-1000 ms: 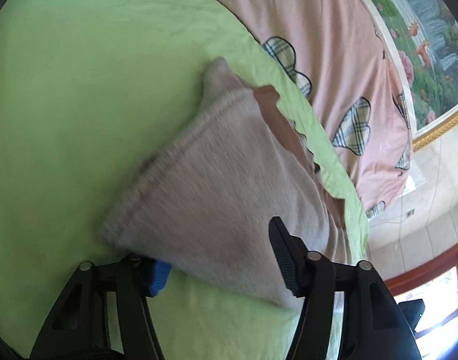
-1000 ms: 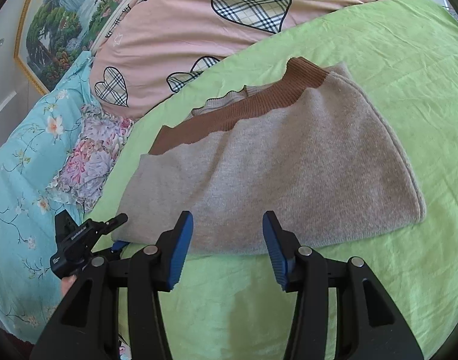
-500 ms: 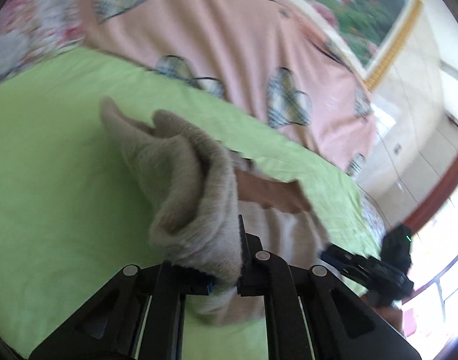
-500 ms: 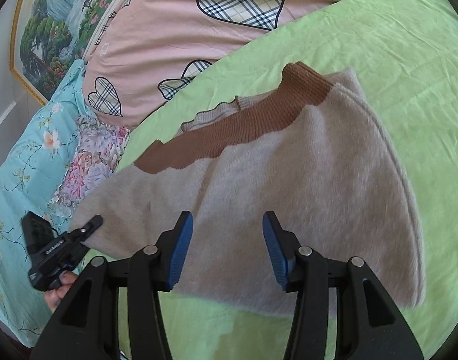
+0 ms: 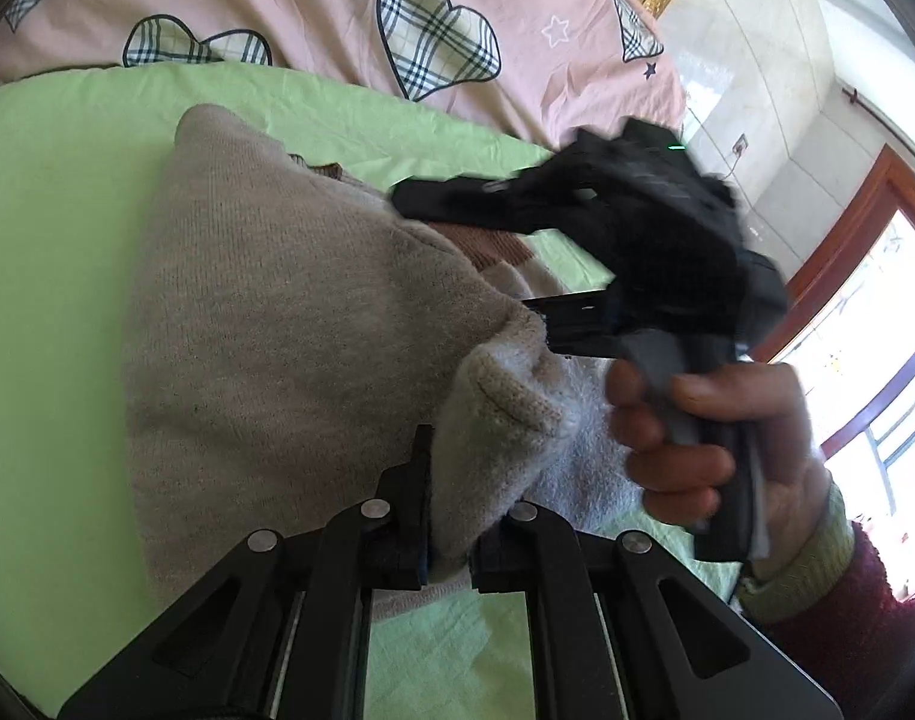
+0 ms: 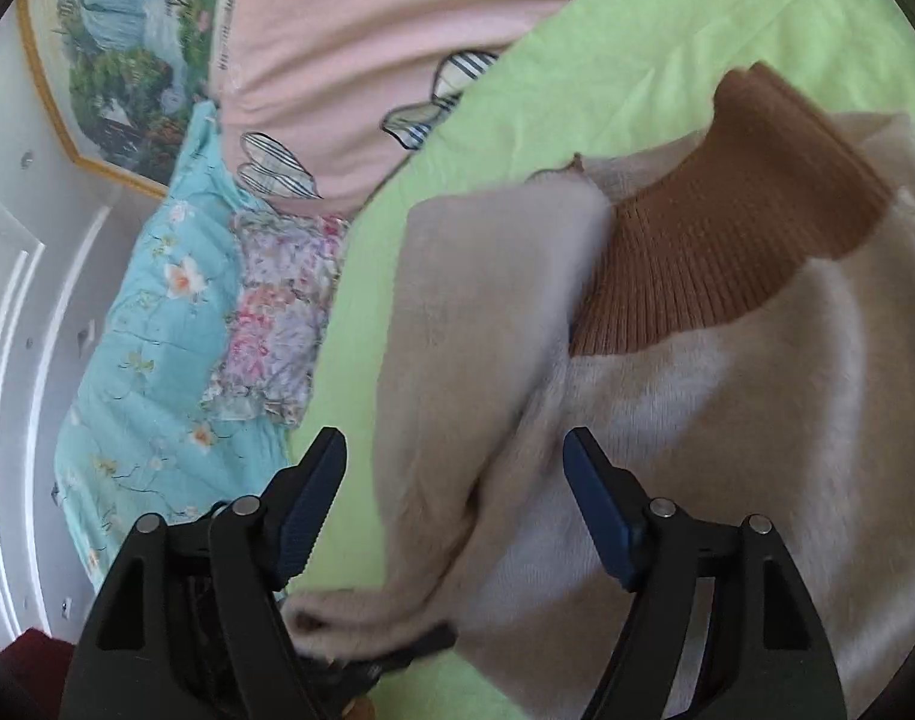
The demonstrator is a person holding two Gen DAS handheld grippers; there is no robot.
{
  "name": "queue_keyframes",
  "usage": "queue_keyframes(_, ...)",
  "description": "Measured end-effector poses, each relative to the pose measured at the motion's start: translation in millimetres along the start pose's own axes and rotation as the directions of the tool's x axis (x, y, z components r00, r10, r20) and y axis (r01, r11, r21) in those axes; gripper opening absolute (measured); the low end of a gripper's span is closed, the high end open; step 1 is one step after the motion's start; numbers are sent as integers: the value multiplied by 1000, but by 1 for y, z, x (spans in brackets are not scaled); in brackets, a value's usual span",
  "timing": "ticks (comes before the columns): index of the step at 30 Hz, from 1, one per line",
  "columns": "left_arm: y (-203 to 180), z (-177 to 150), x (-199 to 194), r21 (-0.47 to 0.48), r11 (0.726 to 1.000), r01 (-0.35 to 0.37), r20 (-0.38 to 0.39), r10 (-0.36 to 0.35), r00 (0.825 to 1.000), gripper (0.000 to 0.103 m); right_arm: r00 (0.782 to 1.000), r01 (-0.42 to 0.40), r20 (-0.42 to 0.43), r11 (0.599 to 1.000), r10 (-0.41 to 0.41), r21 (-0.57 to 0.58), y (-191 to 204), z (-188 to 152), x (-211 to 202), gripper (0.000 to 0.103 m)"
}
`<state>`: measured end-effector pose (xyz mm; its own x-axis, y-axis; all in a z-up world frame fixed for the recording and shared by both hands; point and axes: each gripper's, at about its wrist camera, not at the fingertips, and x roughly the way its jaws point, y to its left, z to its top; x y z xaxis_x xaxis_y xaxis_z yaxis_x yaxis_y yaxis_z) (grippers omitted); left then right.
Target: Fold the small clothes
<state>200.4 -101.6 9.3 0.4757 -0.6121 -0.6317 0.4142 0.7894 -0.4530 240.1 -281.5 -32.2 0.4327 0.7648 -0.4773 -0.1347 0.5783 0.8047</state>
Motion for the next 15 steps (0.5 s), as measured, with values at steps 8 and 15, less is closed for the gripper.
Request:
queue_keyframes(8, 9, 5, -21, -26, 1000, 15, 33, -14, 999, 6, 1000, -13, -5, 1000, 13, -9, 13, 17, 23, 63)
queue_keyframes(15, -24, 11, -29, 42, 998, 36, 51, -38, 998, 7, 998, 11, 58, 994, -5, -109, 34, 36, -7, 16)
